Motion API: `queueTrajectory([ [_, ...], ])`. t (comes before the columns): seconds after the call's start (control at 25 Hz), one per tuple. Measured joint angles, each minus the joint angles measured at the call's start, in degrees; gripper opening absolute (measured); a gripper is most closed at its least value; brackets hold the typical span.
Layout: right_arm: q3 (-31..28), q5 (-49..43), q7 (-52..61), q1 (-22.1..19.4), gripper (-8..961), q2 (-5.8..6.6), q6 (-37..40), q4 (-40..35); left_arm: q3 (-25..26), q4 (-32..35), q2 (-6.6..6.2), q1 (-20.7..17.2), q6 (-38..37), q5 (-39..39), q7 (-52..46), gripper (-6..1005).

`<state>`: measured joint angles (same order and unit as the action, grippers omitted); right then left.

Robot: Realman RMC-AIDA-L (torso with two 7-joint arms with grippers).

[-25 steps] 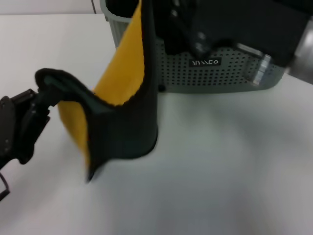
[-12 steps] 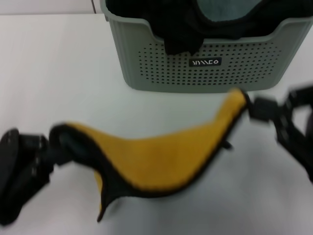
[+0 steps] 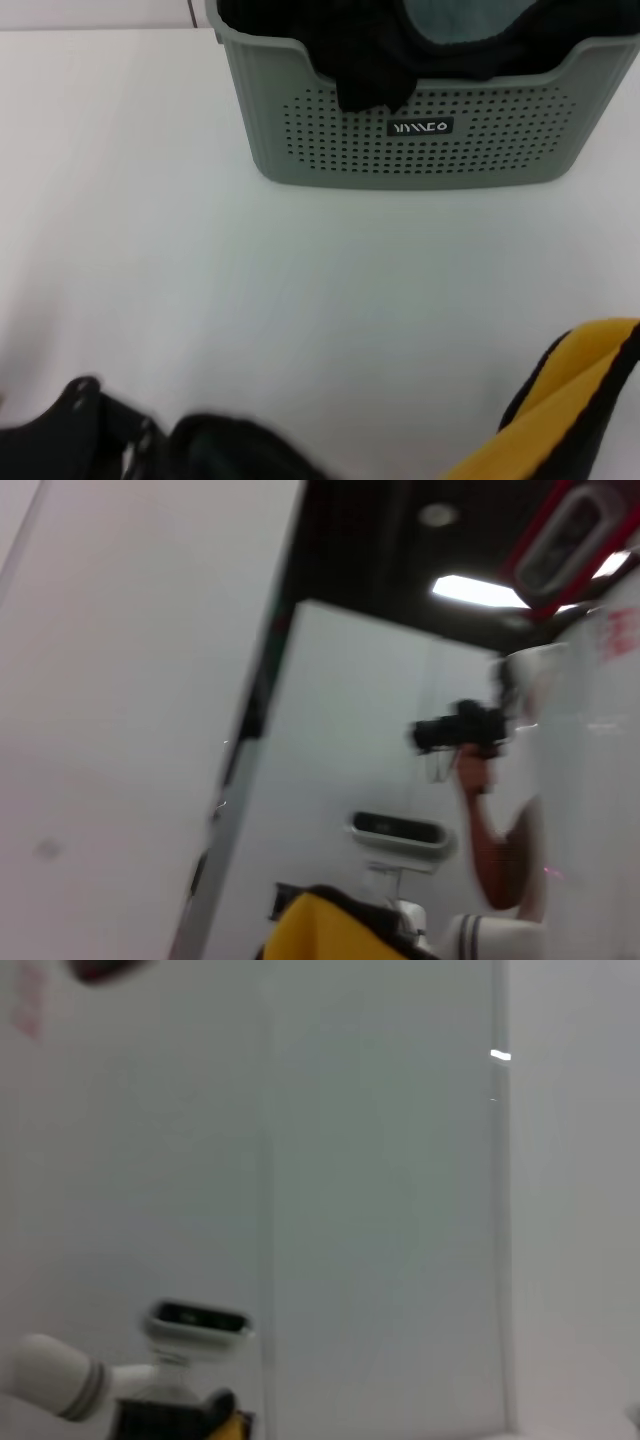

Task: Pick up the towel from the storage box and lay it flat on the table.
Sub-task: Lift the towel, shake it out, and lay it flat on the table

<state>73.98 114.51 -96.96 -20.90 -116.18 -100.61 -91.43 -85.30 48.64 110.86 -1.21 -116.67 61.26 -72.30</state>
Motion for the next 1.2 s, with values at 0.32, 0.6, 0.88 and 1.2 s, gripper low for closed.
queueTrajectory([
  [0.32, -1.10, -4.48, -12.35, 21.38, 0, 0.66, 2.49, 39.30, 9.25, -44.00, 1.72, 26.28, 9.51, 13.21, 12.54, 14],
  [0.6, 1.68, -3.43, -17.08, 30.49, 0, 0.28, 17.03, 47.80, 13.48, -42.29, 2.59, 26.85, 20.29, 11.21, 11.02, 14],
  [0.88, 6.66, -0.53, -16.61, 35.12, -1, 0.30, 31.27, 48.20, 19.11, -36.30, 2.32, 24.66, 28.11, 10.72, 6.53, 14],
  [1.2, 12.18, 0.84, -14.61, 40.64, 0, 0.60, 41.74, 49.58, 18.77, -31.97, 1.39, 25.42, 37.56, 12.87, 0.76, 14],
])
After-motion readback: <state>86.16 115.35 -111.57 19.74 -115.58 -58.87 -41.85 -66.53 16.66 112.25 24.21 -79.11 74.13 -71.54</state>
